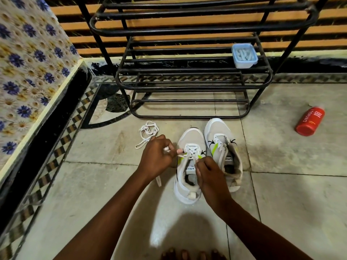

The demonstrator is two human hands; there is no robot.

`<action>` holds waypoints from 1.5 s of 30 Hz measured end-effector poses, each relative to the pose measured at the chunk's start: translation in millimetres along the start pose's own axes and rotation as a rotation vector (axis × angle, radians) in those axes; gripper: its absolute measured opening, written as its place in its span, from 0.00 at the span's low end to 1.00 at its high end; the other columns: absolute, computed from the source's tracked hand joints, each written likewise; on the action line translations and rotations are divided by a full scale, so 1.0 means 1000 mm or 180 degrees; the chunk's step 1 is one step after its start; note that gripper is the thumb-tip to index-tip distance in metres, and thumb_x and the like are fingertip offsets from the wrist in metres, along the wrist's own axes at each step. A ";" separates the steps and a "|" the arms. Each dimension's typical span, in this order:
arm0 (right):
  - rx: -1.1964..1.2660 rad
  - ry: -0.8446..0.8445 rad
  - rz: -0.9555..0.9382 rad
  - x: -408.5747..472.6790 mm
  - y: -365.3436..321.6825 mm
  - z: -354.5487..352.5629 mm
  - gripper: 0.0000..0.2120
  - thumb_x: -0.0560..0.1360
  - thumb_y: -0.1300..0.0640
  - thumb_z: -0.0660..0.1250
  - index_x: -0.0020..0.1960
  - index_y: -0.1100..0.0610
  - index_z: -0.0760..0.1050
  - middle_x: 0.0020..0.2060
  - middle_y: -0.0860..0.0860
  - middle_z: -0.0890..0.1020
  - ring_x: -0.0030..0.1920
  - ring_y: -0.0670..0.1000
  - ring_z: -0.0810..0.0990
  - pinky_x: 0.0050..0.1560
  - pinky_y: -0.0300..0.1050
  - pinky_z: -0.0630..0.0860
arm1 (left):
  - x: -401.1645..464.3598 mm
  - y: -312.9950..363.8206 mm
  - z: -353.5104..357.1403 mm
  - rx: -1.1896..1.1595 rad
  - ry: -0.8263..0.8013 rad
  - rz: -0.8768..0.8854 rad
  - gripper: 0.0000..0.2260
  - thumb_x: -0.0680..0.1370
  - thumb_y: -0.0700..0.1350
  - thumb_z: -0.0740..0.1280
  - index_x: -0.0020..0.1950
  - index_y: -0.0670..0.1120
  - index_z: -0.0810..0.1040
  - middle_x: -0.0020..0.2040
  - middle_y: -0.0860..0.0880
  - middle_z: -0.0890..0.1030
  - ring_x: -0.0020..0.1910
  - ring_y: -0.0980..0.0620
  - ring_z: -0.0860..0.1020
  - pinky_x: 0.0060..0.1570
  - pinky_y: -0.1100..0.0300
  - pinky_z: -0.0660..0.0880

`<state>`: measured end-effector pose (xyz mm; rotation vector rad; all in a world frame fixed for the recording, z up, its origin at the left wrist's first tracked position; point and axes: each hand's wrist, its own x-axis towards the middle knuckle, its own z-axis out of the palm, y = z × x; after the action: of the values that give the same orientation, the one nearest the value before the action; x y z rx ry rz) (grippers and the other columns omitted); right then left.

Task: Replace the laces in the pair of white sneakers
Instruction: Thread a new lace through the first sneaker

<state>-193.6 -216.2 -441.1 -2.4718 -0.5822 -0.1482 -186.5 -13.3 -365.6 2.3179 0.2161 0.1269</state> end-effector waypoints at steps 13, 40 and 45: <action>0.0166 0.0190 0.0091 0.003 -0.008 -0.005 0.18 0.73 0.69 0.69 0.47 0.50 0.65 0.46 0.53 0.72 0.39 0.56 0.77 0.34 0.55 0.76 | -0.009 -0.021 0.033 0.0595 -0.0608 -0.0465 0.05 0.77 0.46 0.68 0.45 0.55 0.82 0.44 0.53 0.83 0.52 0.44 0.78 0.48 0.55 0.73; 0.2745 0.0138 0.0598 0.094 -0.045 -0.068 0.04 0.74 0.57 0.73 0.42 0.57 0.81 0.34 0.56 0.83 0.39 0.63 0.82 0.45 0.60 0.80 | -0.010 0.009 -0.045 -0.0942 0.0982 -0.0034 0.04 0.78 0.42 0.75 0.51 0.48 0.88 0.46 0.53 0.87 0.46 0.57 0.83 0.49 0.63 0.76; 0.2252 0.0516 0.0725 0.088 -0.028 -0.064 0.04 0.74 0.56 0.73 0.42 0.55 0.80 0.37 0.50 0.81 0.37 0.48 0.78 0.45 0.46 0.76 | -0.026 -0.049 -0.044 -0.0579 0.1147 -0.0632 0.04 0.78 0.42 0.74 0.49 0.49 0.88 0.45 0.53 0.87 0.44 0.53 0.83 0.45 0.59 0.76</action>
<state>-125.2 -199.0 -353.4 -1.7963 -0.2206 -0.0388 -224.8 45.3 -371.8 2.0660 0.5890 0.4462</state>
